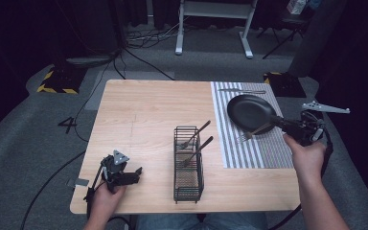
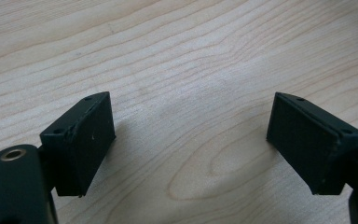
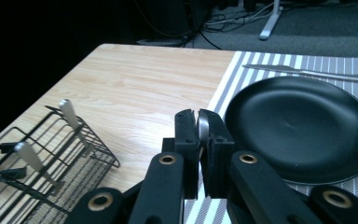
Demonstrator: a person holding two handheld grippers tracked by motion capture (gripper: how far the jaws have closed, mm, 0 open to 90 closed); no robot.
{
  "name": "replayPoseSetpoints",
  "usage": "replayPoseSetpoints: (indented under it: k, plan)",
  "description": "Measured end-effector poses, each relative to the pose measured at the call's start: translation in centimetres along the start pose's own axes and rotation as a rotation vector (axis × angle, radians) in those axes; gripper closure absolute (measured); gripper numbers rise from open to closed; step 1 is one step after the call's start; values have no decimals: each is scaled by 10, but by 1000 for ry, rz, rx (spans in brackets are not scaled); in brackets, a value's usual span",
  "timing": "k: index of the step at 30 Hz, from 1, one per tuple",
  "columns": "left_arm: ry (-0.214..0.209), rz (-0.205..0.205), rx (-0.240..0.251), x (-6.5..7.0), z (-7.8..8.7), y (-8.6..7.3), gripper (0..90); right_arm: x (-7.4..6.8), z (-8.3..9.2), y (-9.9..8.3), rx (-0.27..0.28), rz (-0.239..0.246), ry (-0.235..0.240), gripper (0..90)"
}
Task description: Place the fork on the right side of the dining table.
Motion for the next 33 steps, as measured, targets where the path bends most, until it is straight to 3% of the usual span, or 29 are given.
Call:
replayPoseSetpoints:
  k: [10, 20, 33]
  plan:
    - [0, 1, 0, 0, 0, 0, 152, 14, -23, -11, -42, -30, -13, 864]
    - [0, 1, 0, 0, 0, 0, 152, 17, -42, -20, -73, -44, -12, 864]
    - [0, 1, 0, 0, 0, 0, 152, 31, -56, -21, -78, -92, -35, 864]
Point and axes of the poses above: each handheld gripper's, and its own axes: z roughly backward along the jaws, y roughly out of its top, x roughly to its right, the point moved 3 cm from there along -z, roughly forward along the jaws, and after that the axes turned 10 degrees about -x, right-handed, at the moved point
